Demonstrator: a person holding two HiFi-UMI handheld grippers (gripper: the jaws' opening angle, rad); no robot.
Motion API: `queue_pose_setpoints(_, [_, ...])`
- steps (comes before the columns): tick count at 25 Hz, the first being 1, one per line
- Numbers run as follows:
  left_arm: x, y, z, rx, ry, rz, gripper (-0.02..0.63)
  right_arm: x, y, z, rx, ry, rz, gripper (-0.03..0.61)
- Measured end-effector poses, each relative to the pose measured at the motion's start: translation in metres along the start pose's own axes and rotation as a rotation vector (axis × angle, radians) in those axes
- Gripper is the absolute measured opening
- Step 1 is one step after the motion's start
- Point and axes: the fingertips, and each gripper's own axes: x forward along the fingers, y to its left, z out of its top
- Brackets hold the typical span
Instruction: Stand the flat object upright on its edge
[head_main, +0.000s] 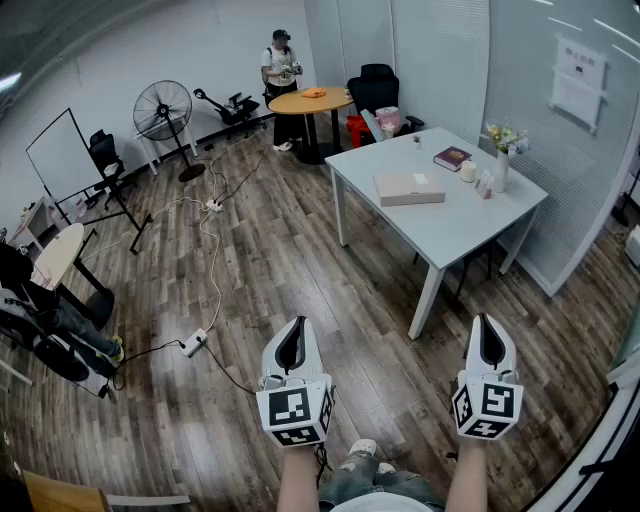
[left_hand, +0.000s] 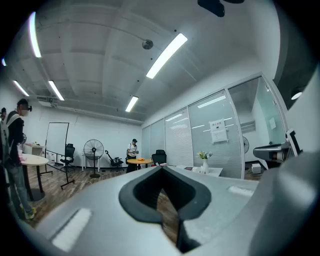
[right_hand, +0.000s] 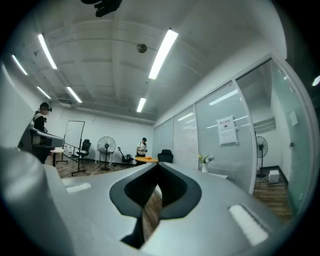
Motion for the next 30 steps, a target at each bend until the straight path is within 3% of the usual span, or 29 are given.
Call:
queue_pose_setpoints(15, [0.003, 0.014, -0.001, -0.002, 0.0, 0.005, 0.0, 0.006, 0.007, -0.003, -0.001, 0.003, -0.012, 0.02])
queue_pose_setpoints(25, [0.034, 0.029, -0.001, -0.002, -0.004, 0.0, 0.0, 0.038, 0.016, -0.007, 0.007, 0.007, -0.01, 0.021])
queue_pose_setpoints(27, [0.041, 0.034, 0.0, -0.007, -0.014, -0.004, 0.0, 0.046, 0.02, -0.008, 0.011, 0.007, -0.006, 0.04])
queue_pose_setpoints(30, [0.053, 0.04, 0.0, -0.018, -0.034, -0.019, 0.012, 0.057, 0.026, -0.01, 0.021, 0.008, 0.008, 0.141])
